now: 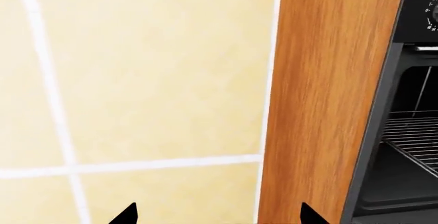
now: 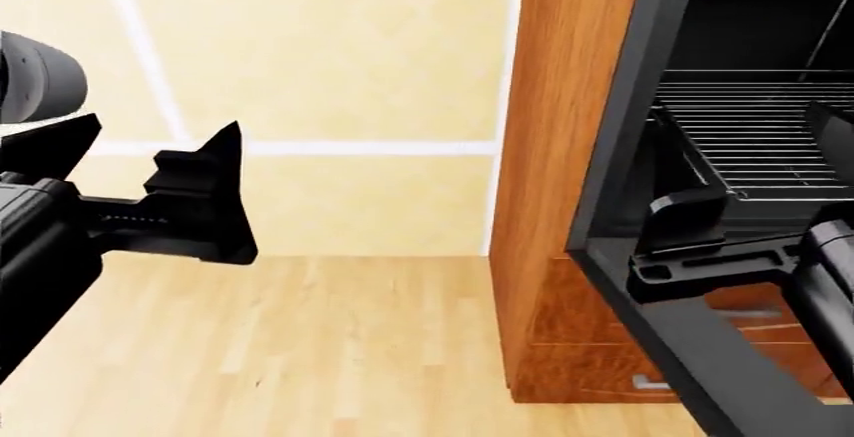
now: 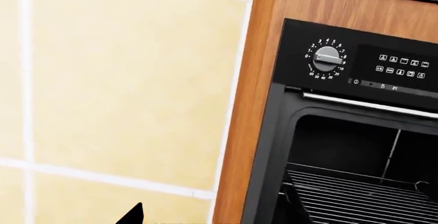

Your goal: Fully slide the oven rack out.

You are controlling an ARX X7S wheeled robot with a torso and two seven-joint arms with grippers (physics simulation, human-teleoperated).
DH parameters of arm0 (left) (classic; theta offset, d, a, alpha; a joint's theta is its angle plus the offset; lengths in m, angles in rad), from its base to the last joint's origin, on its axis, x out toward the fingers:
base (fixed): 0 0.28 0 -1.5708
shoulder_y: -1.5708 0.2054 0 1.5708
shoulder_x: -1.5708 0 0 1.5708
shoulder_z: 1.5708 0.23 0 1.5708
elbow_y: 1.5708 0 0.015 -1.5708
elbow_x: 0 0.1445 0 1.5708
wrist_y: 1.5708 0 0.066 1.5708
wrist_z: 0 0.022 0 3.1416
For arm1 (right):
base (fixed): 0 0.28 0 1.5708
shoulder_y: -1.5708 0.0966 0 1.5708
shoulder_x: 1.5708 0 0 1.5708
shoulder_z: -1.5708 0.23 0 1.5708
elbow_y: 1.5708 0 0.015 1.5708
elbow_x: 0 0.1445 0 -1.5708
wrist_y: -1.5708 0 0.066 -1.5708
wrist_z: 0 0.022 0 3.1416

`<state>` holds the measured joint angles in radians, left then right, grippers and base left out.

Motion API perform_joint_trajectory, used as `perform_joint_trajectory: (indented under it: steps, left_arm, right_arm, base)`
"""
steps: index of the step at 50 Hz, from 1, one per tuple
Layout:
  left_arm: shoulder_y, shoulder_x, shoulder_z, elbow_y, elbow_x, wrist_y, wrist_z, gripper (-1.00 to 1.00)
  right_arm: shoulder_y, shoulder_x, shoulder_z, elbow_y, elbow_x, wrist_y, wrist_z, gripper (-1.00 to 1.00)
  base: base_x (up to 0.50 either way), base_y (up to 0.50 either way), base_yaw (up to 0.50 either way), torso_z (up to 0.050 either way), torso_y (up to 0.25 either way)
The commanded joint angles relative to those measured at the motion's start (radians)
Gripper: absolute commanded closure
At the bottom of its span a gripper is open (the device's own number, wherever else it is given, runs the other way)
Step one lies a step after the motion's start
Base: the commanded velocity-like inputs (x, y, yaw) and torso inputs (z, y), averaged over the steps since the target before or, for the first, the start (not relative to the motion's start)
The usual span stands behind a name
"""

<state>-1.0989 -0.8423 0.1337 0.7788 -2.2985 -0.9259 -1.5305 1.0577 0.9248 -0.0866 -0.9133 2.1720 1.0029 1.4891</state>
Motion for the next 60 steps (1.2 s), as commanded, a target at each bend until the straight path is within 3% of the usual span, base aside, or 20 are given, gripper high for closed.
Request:
perform_joint_trajectory:
  steps: [1, 18, 23, 41, 60]
  left_arm:
    - [-0.165, -0.063, 0.125, -0.032, -0.079, 0.058, -0.015, -1.0]
    - [-0.215, -0.113, 0.18, -0.072, -0.109, 0.132, 0.021, -1.0]
    - [-0.168, -0.12, 0.174, -0.056, -0.08, 0.139, 0.048, -1.0]
    - [-0.224, -0.108, 0.228, -0.077, -0.082, 0.152, 0.043, -1.0]
    - [-0.176, -0.135, 0.209, -0.074, -0.087, 0.219, 0.076, -1.0]
  right_arm:
    - [0.159, 0.066, -0.105, 0.048, 0.089, -0.015, 0.044, -1.0]
    - [0.263, 0.129, -0.179, 0.077, 0.13, -0.031, 0.025, -1.0]
    - [0.279, 0.132, -0.202, 0.081, 0.137, -0.033, 0.022, -1.0]
    - [0.268, 0.171, -0.21, 0.072, 0.13, -0.054, -0.01, -1.0]
    - [0.222, 0.195, -0.199, 0.055, 0.106, -0.078, -0.04, -1.0]
  base:
    - [0.0, -0.5, 0.0, 0.0, 0.0]
    - [0.0, -0.5, 0.0, 0.0, 0.0]
    - [0.0, -0.5, 0.0, 0.0, 0.0]
    - [0.0, -0.5, 0.0, 0.0, 0.0]
    - [0.0, -0.5, 0.0, 0.0, 0.0]
